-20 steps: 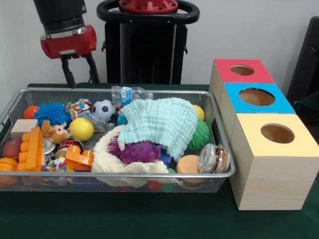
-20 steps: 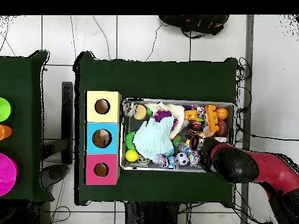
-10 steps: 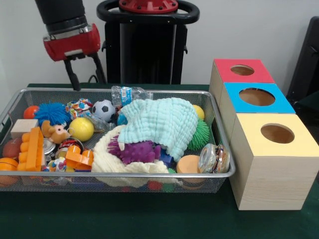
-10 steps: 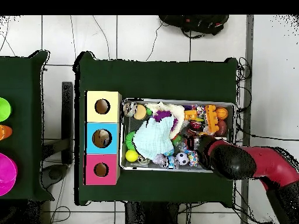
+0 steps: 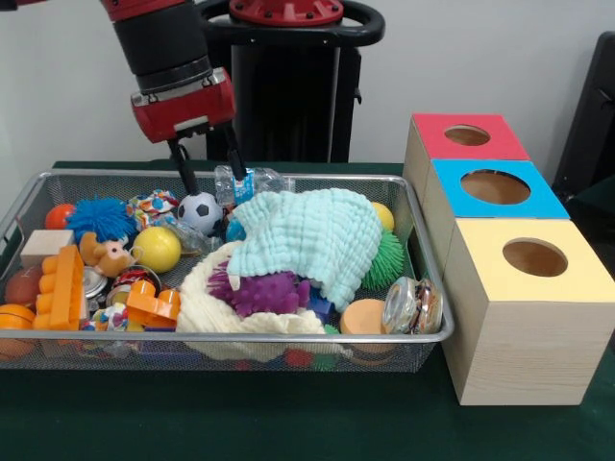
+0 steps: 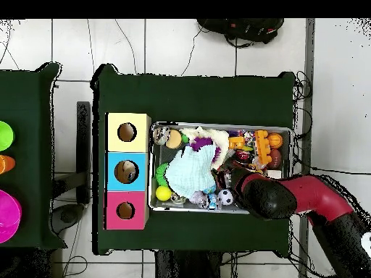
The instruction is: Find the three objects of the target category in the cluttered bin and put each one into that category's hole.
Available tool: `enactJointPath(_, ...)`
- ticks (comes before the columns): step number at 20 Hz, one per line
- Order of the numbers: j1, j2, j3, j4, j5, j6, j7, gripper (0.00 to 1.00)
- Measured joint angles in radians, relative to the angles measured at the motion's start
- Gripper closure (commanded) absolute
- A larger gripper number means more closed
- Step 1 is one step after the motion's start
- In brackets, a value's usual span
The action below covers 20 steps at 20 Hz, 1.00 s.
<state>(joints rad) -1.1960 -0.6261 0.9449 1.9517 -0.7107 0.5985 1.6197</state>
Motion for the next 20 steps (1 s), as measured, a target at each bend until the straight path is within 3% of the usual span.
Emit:
enactJointPath(12,-0.012,0.043,0.097,0.008,-0.039,0.0,-0.173,0.0)
enactJointPath(20,-0.023,0.039,0.118,0.044,-0.043,0.0,-0.241,0.0)
